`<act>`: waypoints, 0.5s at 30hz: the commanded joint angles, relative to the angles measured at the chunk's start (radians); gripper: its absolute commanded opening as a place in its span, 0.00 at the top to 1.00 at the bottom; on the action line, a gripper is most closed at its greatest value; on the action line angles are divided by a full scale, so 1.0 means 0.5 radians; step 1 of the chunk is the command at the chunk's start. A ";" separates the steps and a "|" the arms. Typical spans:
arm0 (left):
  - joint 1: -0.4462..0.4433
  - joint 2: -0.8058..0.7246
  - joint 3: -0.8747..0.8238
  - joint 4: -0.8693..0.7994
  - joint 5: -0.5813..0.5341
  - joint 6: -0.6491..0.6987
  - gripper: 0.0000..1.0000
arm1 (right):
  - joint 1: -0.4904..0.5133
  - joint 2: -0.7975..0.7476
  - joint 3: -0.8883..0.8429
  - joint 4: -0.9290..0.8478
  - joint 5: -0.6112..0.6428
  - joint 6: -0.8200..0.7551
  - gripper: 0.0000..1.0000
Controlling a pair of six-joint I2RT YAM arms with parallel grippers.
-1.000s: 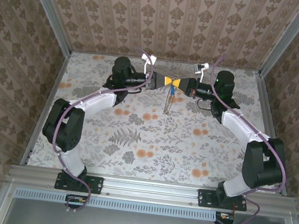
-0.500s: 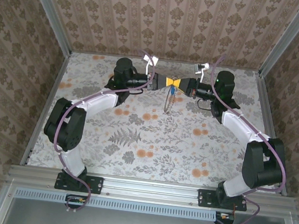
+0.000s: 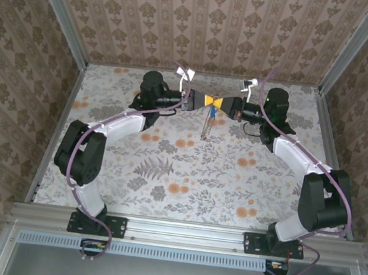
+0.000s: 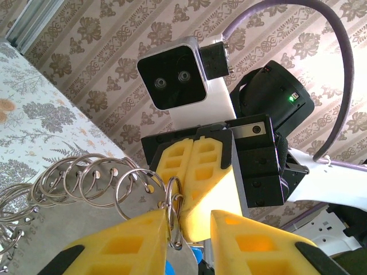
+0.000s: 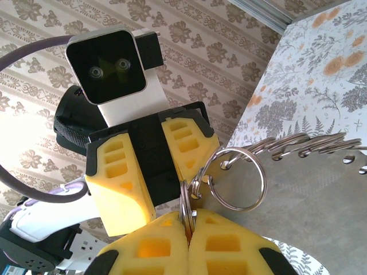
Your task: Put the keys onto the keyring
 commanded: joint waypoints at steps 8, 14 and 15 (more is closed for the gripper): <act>0.000 -0.112 0.026 0.059 0.003 0.015 0.76 | -0.018 -0.037 -0.034 0.037 0.030 -0.033 1.00; -0.010 -0.112 0.032 0.053 0.011 0.027 0.79 | -0.019 -0.029 -0.033 0.059 0.021 -0.011 1.00; -0.014 -0.109 0.041 0.043 0.015 0.036 0.79 | -0.018 -0.026 -0.032 0.072 0.015 0.002 1.00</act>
